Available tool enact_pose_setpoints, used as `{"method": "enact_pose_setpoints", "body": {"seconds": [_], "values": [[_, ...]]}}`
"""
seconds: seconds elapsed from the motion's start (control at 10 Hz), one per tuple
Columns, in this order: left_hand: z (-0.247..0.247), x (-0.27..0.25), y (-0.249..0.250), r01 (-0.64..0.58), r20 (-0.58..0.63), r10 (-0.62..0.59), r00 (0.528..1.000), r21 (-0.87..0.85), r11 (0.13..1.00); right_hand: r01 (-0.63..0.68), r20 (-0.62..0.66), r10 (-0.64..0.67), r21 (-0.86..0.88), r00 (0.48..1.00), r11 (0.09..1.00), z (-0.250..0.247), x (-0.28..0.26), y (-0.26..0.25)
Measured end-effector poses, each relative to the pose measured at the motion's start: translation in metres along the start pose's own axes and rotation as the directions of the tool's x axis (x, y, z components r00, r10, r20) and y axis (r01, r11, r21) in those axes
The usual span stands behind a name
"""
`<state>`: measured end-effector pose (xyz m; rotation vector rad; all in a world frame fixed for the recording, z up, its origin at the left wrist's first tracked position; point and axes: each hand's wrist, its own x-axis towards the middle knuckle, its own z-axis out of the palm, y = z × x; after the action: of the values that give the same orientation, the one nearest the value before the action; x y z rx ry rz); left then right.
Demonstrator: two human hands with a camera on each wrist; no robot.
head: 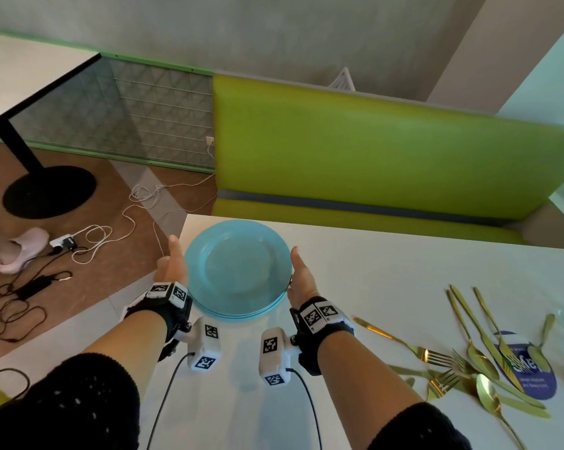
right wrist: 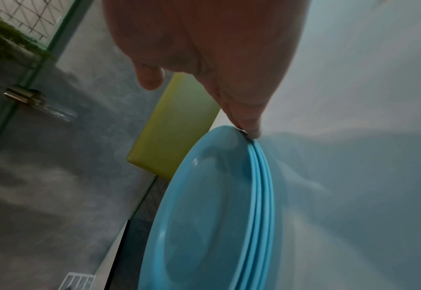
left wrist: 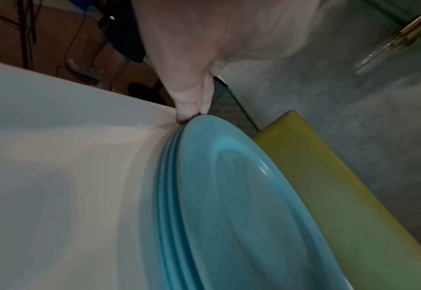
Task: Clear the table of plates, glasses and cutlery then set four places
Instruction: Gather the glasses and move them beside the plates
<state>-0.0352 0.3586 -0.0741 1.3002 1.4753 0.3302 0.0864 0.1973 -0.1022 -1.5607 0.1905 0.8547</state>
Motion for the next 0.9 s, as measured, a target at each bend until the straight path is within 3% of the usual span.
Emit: {"method": "enact_pose_setpoints", "body": {"seconds": [0.1,0.2,0.3,0.4,0.5,0.6,0.7,0.9], "values": [[0.004,-0.012,0.011,-0.082,-0.097,0.087,0.991,0.057,0.995,-0.024,-0.038,0.021,-0.081,0.999,0.996,-0.007,-0.017,-0.014],[0.025,-0.022,0.025,-0.276,-0.136,0.295,0.946,0.144,0.950,-0.041,-0.089,0.023,-0.209,0.996,0.977,-0.034,-0.038,-0.032],[0.067,-0.046,0.044,-0.436,-0.006,0.448,0.894,0.219,0.873,-0.037,-0.237,-0.028,-0.262,0.971,0.964,-0.095,-0.056,-0.048],[0.120,-0.092,0.060,-0.587,0.243,0.539,0.807,0.229,0.776,-0.058,-0.315,-0.121,-0.504,0.941,0.862,-0.165,-0.077,-0.051],[0.167,-0.151,0.066,-0.684,0.443,0.566,0.695,0.163,0.711,-0.108,-0.454,-0.114,-0.435,0.884,0.894,-0.252,-0.104,-0.040],[0.208,-0.207,0.064,-0.708,0.570,0.543,0.617,0.099,0.700,-0.207,-0.587,-0.120,-0.460,0.801,0.864,-0.328,-0.125,-0.034],[0.247,-0.251,0.061,-0.727,0.648,0.525,0.552,0.065,0.684,-0.294,-0.710,-0.069,-0.375,0.701,0.879,-0.402,-0.135,-0.026],[0.320,-0.312,0.049,-0.700,0.725,0.455,0.517,0.053,0.712,-0.287,-0.828,-0.038,-0.236,0.559,0.928,-0.501,-0.146,-0.022]]}}
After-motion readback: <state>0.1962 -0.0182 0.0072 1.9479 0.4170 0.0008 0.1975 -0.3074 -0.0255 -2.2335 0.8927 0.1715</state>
